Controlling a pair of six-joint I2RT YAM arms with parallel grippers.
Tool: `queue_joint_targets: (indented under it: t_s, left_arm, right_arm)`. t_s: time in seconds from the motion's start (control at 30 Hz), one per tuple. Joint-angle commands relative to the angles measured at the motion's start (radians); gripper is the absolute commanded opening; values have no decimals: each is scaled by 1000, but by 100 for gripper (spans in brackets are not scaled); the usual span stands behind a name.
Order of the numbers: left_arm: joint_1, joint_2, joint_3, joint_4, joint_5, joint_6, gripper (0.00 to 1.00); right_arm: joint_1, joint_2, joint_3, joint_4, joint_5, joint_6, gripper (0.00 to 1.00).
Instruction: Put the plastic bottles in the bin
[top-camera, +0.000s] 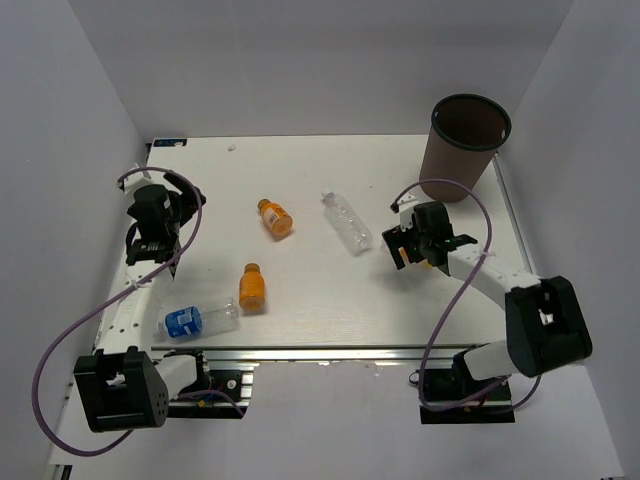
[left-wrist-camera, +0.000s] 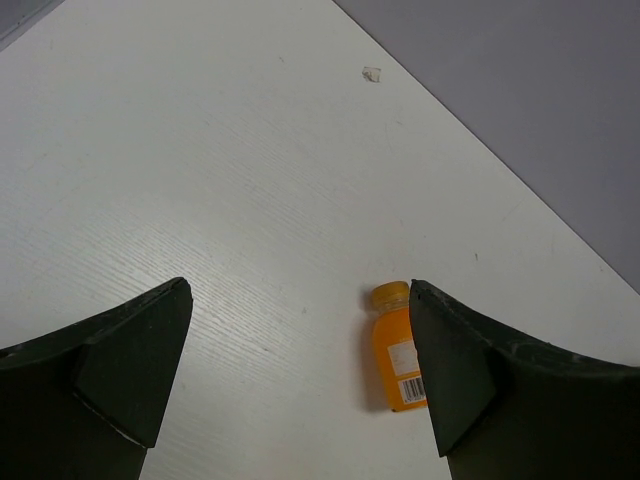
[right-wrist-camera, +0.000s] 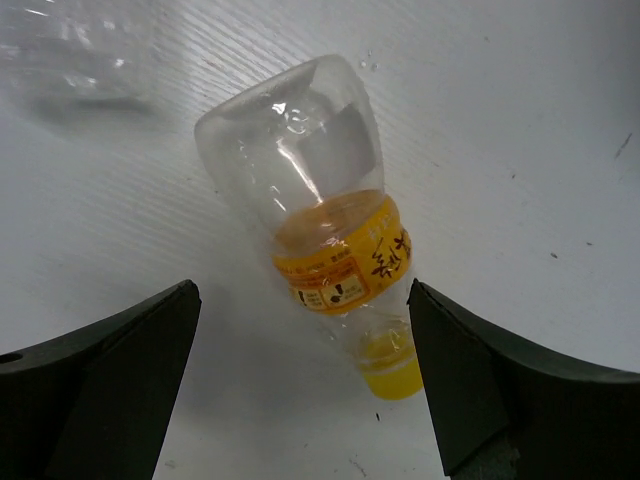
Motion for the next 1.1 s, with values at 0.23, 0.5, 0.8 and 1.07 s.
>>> queue_joint_targets:
  t_s: [0.23, 0.5, 0.8, 1.07]
  left_arm:
    - [2, 26, -16, 16, -37, 22, 98]
    - [0, -1, -25, 11, -61, 19, 98]
    - [0, 8, -25, 20, -41, 6, 98]
    - [2, 11, -25, 8, -64, 6, 98]
  right_arm:
    - [-14, 243, 153, -22, 13, -29, 85]
    - [-23, 213, 161, -16, 29, 2, 64]
    - [-25, 1, 205, 33, 63, 78, 50]
    - [-40, -83, 323, 424, 397, 100, 40]
